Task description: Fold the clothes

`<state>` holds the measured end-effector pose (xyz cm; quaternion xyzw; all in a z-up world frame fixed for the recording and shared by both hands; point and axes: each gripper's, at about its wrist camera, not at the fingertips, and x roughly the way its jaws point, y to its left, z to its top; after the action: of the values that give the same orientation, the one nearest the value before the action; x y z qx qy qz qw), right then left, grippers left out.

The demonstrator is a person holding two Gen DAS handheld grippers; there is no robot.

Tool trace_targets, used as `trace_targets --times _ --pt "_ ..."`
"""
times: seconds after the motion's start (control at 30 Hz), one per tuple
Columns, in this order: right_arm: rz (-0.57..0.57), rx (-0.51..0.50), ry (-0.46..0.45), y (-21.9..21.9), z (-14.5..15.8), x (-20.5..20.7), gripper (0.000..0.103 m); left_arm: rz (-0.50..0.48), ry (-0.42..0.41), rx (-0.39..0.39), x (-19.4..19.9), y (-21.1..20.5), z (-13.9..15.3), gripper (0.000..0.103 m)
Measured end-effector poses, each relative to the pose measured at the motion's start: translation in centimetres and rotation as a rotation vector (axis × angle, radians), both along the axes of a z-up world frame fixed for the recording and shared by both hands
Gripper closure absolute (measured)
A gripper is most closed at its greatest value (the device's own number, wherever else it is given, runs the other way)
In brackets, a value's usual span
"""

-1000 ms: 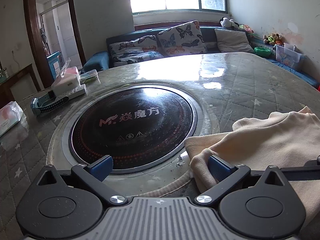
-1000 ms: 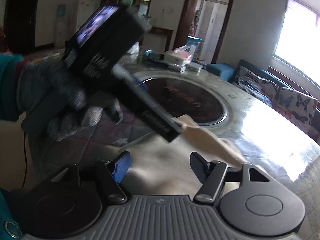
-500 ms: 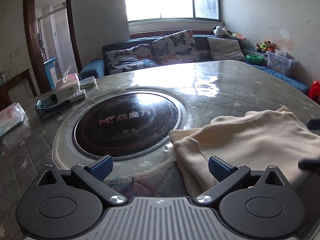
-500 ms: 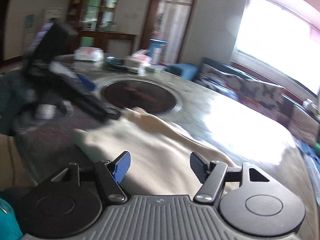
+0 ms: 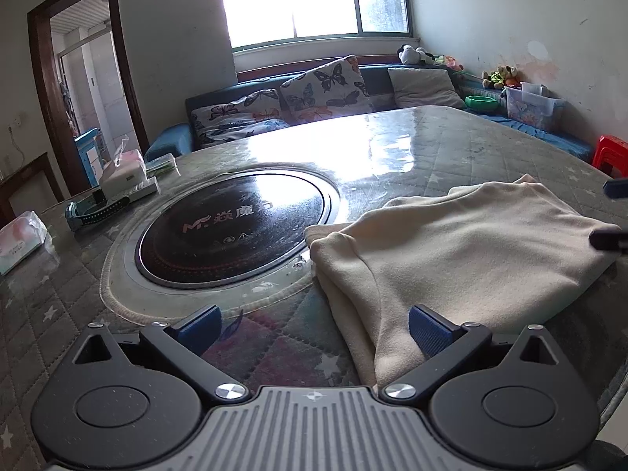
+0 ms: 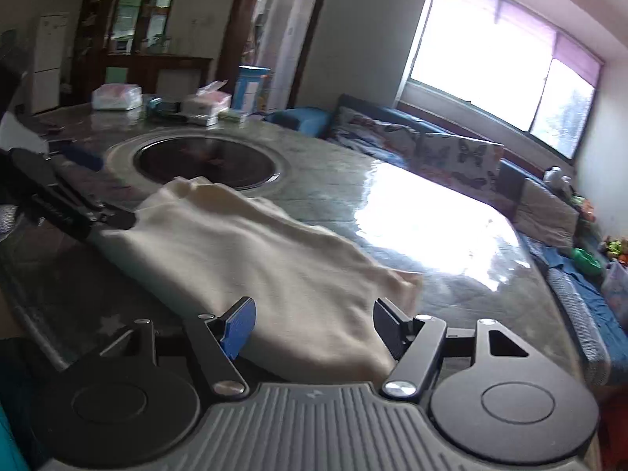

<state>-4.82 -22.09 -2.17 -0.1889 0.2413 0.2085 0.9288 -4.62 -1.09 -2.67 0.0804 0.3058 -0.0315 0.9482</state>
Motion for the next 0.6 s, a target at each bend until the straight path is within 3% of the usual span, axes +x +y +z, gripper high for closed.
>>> trace_targets --times 0.2,0.47,0.6 --pt "-0.147 -0.058 0.018 -2.5 -1.8 1.6 0.034 0.007 0.011 -0.009 0.0 0.0 -0.5 0.000" --pt "-0.176 0.007 -0.002 -4.0 -1.0 1.4 0.032 0.007 -0.001 -0.010 -0.2 0.2 0.3 0.000" --pt "-0.214 -0.012 0.054 -4.7 -2.4 2.4 0.033 0.016 0.021 -0.017 -0.1 0.5 -0.4 0.000"
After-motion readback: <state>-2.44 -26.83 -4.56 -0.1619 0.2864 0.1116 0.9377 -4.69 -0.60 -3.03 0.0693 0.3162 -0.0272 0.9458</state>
